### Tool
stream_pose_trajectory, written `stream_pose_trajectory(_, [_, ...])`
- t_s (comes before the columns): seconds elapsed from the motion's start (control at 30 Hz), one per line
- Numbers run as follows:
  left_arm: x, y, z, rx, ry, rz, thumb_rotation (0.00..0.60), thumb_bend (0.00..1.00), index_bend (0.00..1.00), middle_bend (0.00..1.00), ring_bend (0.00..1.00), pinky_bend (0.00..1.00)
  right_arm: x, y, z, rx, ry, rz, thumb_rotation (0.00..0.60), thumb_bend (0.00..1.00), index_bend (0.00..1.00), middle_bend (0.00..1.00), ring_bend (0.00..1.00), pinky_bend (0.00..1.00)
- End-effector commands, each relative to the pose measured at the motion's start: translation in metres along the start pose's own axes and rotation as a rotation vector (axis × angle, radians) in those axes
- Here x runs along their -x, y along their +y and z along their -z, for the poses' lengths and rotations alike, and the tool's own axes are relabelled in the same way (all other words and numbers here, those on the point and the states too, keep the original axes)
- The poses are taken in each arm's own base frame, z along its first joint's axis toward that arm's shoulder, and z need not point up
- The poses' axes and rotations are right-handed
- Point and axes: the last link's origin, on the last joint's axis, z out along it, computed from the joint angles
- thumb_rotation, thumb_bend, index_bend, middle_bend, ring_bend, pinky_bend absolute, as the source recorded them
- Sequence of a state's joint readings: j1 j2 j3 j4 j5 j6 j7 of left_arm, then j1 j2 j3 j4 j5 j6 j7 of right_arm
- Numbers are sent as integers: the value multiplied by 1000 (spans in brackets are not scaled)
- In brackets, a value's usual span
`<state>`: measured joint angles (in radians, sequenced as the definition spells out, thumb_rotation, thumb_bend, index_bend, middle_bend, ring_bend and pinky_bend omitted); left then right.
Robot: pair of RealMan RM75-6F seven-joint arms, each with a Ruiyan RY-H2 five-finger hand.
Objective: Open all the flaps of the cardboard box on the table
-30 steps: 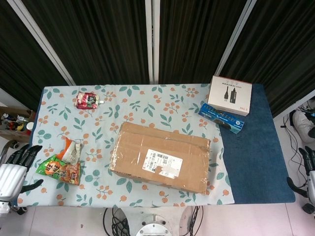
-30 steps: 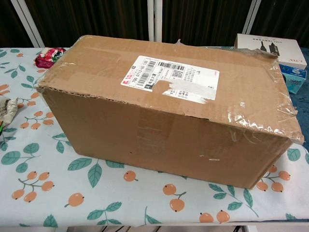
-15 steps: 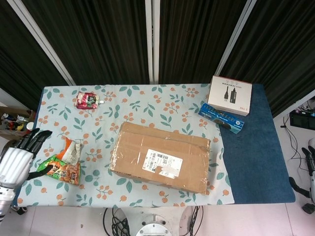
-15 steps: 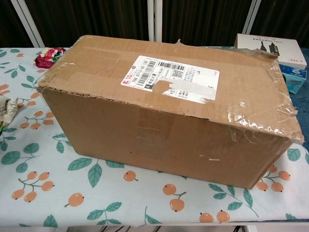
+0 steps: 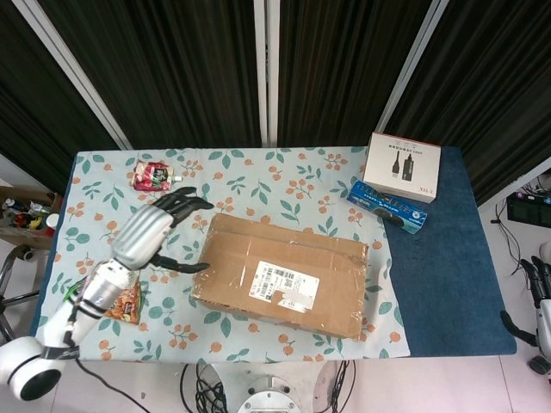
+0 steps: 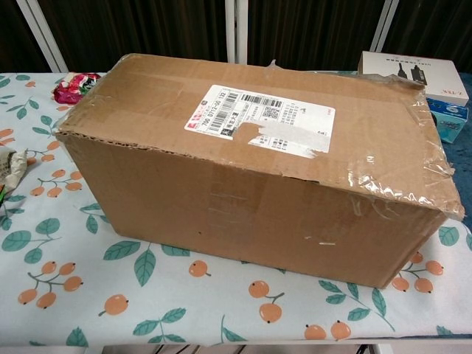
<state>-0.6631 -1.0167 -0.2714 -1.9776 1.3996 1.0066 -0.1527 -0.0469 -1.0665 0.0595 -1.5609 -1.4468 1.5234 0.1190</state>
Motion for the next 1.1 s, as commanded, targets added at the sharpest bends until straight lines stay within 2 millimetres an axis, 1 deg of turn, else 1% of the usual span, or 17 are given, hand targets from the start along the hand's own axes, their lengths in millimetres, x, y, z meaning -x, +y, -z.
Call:
stream_pose_trajectory(0.03, [24, 14, -31, 28, -77, 52, 40, 0, 306, 278, 98, 165, -3, 3, 0, 9, 7, 3, 600, 189, 0, 0, 0, 0])
stream_pose_trajectory(0.1, [34, 17, -38, 28, -107, 52, 16, 0, 316, 286, 98, 164, -6, 5, 1, 16, 14, 0, 600, 189, 0, 0, 0, 0])
stream_pose_trajectory(0.27, [51, 20, -47, 27, -150, 47, 3, 0, 320, 301, 98, 163, -8, 9, 2, 27, 21, -2, 600, 189, 0, 0, 0, 0])
stream_pose_trajectory(0.53, [58, 17, -57, 12, -170, 36, 1, 0, 318, 301, 98, 163, -7, 13, 2, 35, 19, -6, 600, 190, 0, 0, 0, 0])
stream_pose_trajectory(0.77, [65, 13, -61, -8, -203, 29, 0, 0, 309, 304, 98, 163, -7, 11, 2, 30, 26, -12, 600, 189, 0, 0, 0, 0])
stream_pose_trajectory(0.9, [64, 15, -61, -5, -206, 32, 0, 0, 305, 355, 99, 163, -9, 12, 2, 33, 33, -13, 600, 190, 0, 0, 0, 0])
stream_pose_trajectory(0.97, [63, 16, -61, 1, -209, 34, 0, 0, 289, 409, 98, 163, -9, 13, 2, 37, 34, -13, 600, 190, 0, 0, 0, 0])
stream_pose_trajectory(1.1, [63, 18, -60, 7, -221, 23, 0, 0, 266, 455, 98, 163, -8, 14, 3, 38, 31, -14, 600, 190, 0, 0, 0, 0])
